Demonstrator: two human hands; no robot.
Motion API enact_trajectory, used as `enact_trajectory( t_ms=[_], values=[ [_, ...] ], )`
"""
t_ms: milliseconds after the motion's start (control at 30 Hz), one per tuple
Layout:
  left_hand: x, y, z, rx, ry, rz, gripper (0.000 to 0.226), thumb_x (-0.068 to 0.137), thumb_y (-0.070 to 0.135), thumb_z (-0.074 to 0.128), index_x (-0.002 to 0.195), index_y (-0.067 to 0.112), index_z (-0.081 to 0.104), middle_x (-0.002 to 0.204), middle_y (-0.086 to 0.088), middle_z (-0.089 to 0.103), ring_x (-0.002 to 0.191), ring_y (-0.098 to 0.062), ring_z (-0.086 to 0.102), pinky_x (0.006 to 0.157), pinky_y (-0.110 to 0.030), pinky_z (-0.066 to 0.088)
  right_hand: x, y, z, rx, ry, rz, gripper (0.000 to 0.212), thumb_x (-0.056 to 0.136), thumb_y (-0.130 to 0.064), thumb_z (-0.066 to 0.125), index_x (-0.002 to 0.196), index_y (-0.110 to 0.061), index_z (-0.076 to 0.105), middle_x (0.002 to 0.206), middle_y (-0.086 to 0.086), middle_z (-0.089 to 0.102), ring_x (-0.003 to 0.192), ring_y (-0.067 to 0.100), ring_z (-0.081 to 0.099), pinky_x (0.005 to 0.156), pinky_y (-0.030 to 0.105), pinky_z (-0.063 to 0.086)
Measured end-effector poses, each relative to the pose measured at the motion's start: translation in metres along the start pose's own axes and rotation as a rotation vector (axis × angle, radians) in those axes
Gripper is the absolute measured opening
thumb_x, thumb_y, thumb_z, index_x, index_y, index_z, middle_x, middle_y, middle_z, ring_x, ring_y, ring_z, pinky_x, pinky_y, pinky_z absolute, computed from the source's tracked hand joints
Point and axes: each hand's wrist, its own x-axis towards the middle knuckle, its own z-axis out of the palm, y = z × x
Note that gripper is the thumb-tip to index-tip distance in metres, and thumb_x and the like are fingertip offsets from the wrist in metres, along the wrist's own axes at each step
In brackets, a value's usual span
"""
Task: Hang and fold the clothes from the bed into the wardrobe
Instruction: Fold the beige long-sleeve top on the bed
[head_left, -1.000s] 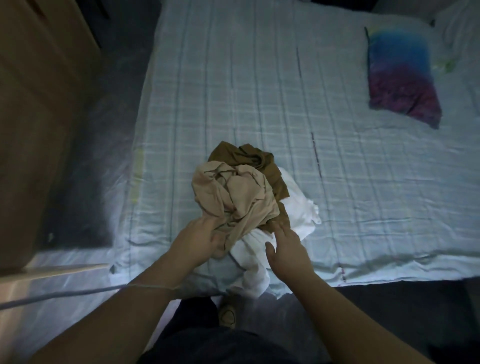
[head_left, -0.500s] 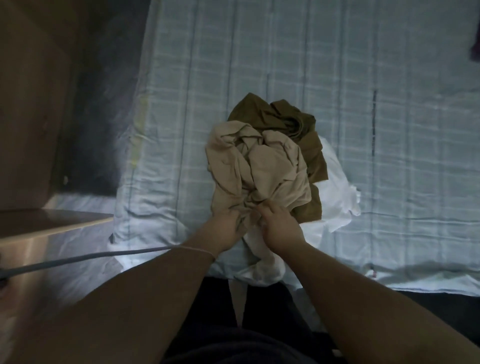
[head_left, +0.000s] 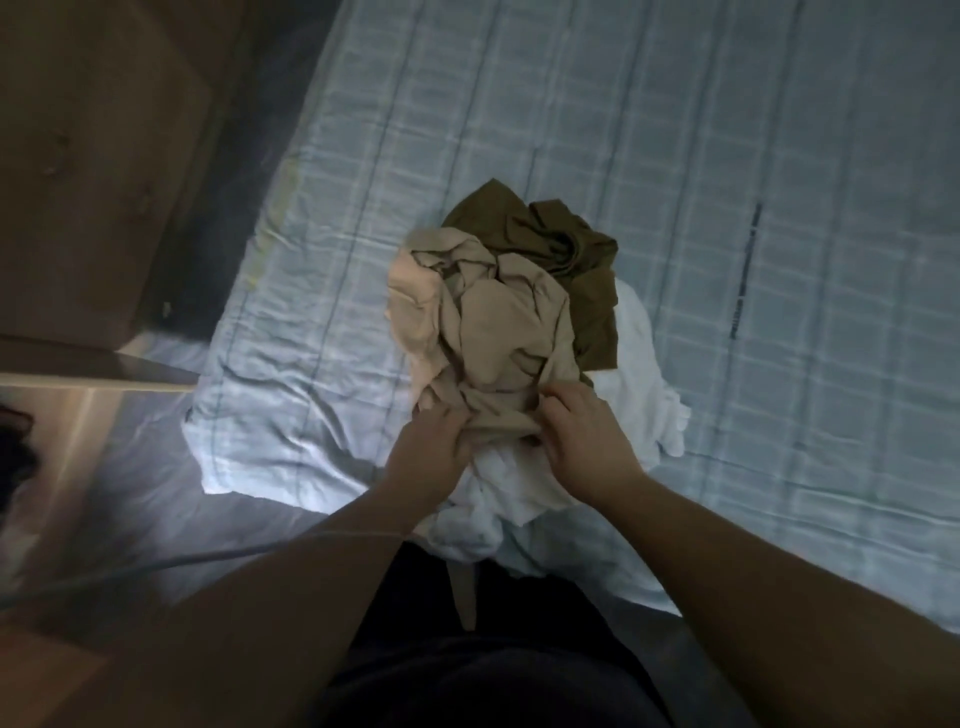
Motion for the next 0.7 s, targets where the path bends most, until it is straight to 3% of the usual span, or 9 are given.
enact_trajectory(
  t_ms=[100, 167, 233, 300, 333, 433, 500, 600, 700],
  values=[
    [-0.019, 0.031, -0.019, -0.139, 0.076, -0.052, 0.048, 0.087, 0.035, 0.034, 0.117, 0.007, 0.059, 0.104, -0.017, 0.062, 0.093, -0.033, 0.060, 0.079, -0.036, 0.047, -0.027, -0.003, -0.026, 0.136, 0.092, -0.094, 0.010, 0.092, -0.017, 0.059, 0.100, -0.012, 0.061, 0.123, 0.008, 0.063, 0.119, 0.027, 0.055, 0.111, 0.036, 0.033],
    [-0.030, 0.053, -0.040, -0.187, 0.127, -0.061, 0.042, 0.090, 0.037, 0.031, 0.115, 0.012, 0.054, 0.095, -0.016, 0.060, 0.088, -0.033, 0.058, 0.071, -0.034, 0.043, -0.037, -0.011, -0.046, 0.225, 0.129, -0.014, 0.010, 0.094, -0.020, 0.051, 0.097, -0.014, 0.059, 0.100, 0.004, 0.064, 0.098, 0.023, 0.058, 0.113, 0.028, 0.027],
    [-0.039, 0.075, -0.065, -0.221, 0.173, -0.055, 0.026, 0.097, 0.033, 0.037, 0.110, 0.016, 0.053, 0.084, -0.009, 0.061, 0.080, -0.028, 0.058, 0.065, -0.037, 0.044, -0.044, -0.021, -0.068, 0.299, 0.186, 0.043, 0.016, 0.093, -0.026, 0.044, 0.090, -0.015, 0.056, 0.084, 0.001, 0.056, 0.081, 0.021, 0.052, 0.096, 0.035, 0.041],
    [-0.050, 0.089, -0.089, -0.247, 0.166, -0.024, 0.009, 0.100, 0.033, 0.048, 0.100, 0.025, 0.052, 0.078, 0.005, 0.059, 0.072, -0.011, 0.057, 0.063, -0.035, 0.043, -0.049, -0.031, -0.088, 0.324, 0.224, 0.032, 0.017, 0.092, -0.026, 0.044, 0.088, -0.015, 0.056, 0.080, 0.002, 0.053, 0.075, 0.021, 0.049, 0.074, 0.038, 0.044],
    [-0.056, 0.095, -0.101, -0.227, 0.126, -0.003, 0.008, 0.097, 0.040, 0.053, 0.097, 0.032, 0.050, 0.078, 0.008, 0.059, 0.072, -0.005, 0.056, 0.062, -0.032, 0.042, -0.052, -0.034, -0.097, 0.294, 0.227, 0.014, 0.018, 0.092, -0.026, 0.044, 0.089, -0.015, 0.057, 0.079, 0.003, 0.055, 0.074, 0.022, 0.049, 0.070, 0.039, 0.044],
    [-0.075, 0.102, -0.127, -0.085, -0.048, 0.032, 0.030, 0.082, 0.058, 0.067, 0.100, 0.043, 0.048, 0.085, 0.016, 0.060, 0.076, 0.001, 0.056, 0.061, -0.023, 0.041, -0.061, -0.039, -0.121, 0.146, 0.202, -0.038, 0.018, 0.092, -0.025, 0.045, 0.098, -0.020, 0.061, 0.079, 0.002, 0.059, 0.072, 0.020, 0.051, 0.066, 0.036, 0.042],
    [-0.086, 0.099, -0.135, 0.008, -0.077, 0.060, 0.033, 0.083, 0.045, 0.071, 0.109, 0.039, 0.052, 0.088, 0.019, 0.058, 0.076, -0.001, 0.054, 0.062, -0.024, 0.040, -0.068, -0.040, -0.133, 0.022, 0.212, -0.075, 0.017, 0.093, -0.019, 0.048, 0.100, -0.023, 0.062, 0.079, 0.000, 0.061, 0.070, 0.020, 0.051, 0.065, 0.034, 0.038],
    [-0.103, 0.091, -0.145, -0.022, 0.041, 0.087, 0.021, 0.087, 0.023, 0.064, 0.092, 0.041, 0.056, 0.083, 0.019, 0.058, 0.075, -0.004, 0.055, 0.065, -0.031, 0.042, -0.084, -0.046, -0.144, -0.059, 0.267, -0.046, 0.021, 0.090, -0.018, 0.046, 0.100, -0.020, 0.065, 0.078, 0.002, 0.061, 0.069, 0.027, 0.053, 0.064, 0.037, 0.040],
    [-0.125, 0.090, -0.153, -0.262, 0.160, -0.011, 0.027, 0.082, 0.016, 0.070, 0.079, 0.041, 0.061, 0.069, 0.025, 0.060, 0.066, 0.000, 0.055, 0.061, -0.021, 0.039, -0.107, -0.066, -0.149, 0.044, 0.339, 0.093, 0.023, 0.084, -0.004, 0.056, 0.098, -0.019, 0.065, 0.082, -0.001, 0.062, 0.074, 0.024, 0.054, 0.065, 0.036, 0.042]
  ],
)
